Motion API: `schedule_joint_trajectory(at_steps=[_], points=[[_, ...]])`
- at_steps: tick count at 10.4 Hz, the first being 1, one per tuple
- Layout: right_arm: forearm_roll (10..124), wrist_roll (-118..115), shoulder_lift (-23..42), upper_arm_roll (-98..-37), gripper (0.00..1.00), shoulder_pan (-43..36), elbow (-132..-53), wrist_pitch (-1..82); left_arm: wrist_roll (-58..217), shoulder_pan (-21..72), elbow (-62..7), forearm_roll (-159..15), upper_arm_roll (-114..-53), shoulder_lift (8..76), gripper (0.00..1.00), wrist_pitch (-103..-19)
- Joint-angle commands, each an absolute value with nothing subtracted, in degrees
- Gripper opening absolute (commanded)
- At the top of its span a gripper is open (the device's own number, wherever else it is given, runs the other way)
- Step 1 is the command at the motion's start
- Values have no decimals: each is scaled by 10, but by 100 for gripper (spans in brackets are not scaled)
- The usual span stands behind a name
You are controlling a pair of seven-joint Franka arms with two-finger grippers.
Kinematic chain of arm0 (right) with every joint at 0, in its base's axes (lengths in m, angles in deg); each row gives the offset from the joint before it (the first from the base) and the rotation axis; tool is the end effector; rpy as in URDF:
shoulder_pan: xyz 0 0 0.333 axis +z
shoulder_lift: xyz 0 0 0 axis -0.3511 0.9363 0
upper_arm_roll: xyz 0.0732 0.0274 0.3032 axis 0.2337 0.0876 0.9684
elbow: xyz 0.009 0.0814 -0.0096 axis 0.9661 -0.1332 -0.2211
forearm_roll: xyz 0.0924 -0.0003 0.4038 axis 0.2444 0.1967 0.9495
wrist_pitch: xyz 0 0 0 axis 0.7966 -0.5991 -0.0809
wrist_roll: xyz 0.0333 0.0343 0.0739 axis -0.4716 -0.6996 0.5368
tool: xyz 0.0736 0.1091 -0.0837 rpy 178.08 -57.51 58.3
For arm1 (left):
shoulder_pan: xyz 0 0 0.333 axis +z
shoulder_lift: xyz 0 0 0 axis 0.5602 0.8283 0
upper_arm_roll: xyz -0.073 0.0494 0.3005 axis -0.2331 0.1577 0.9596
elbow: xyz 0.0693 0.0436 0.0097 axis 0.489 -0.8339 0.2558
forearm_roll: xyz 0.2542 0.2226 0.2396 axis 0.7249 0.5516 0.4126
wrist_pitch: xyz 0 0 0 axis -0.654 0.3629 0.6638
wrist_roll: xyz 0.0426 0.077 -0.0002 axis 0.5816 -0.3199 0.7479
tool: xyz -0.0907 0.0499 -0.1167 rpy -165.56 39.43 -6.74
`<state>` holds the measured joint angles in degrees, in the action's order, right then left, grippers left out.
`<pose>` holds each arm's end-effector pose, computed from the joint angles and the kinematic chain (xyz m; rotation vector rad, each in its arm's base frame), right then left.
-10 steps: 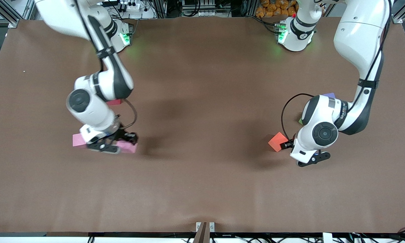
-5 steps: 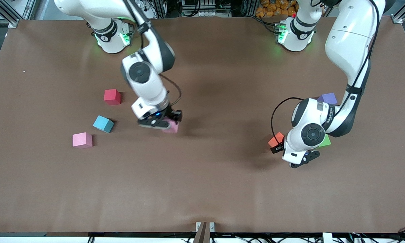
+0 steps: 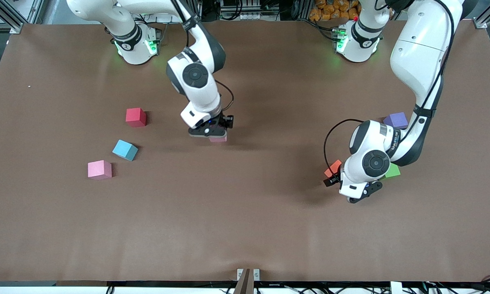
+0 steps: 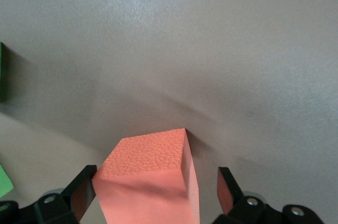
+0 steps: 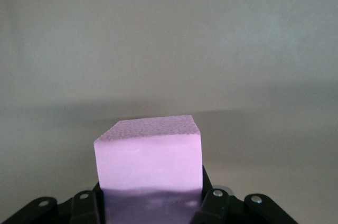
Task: Arrange blocks into number 1
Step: 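Carry the pink cube to the table center and set it down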
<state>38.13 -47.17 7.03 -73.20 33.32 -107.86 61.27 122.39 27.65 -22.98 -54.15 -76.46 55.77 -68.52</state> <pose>0.4527 0.4306 0.2101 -3.1029 0.0695 0.0086 0.6497 -0.1867 0.1381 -2.9676 -0.7455 0.1885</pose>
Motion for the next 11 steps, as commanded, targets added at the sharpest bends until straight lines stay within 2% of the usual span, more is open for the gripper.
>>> schedule_joint_trajectory(at_steps=[1, 4, 7, 11], points=[[390, -513, 51, -738, 55, 396, -1102, 617, 1233, 270, -240, -554, -760, 555, 100, -697], [390, -587, 36, -737, 55, 443, -1113, 624, 1236, 262, -240, -553, -760, 562, 100, -697], [390, -625, 35, -720, 57, 446, -1189, 722, 1237, 262, -241, -549, -760, 562, 100, -697], [387, -649, 54, -716, 57, 462, -1181, 728, 1237, 262, -241, -547, -759, 563, 100, -696]])
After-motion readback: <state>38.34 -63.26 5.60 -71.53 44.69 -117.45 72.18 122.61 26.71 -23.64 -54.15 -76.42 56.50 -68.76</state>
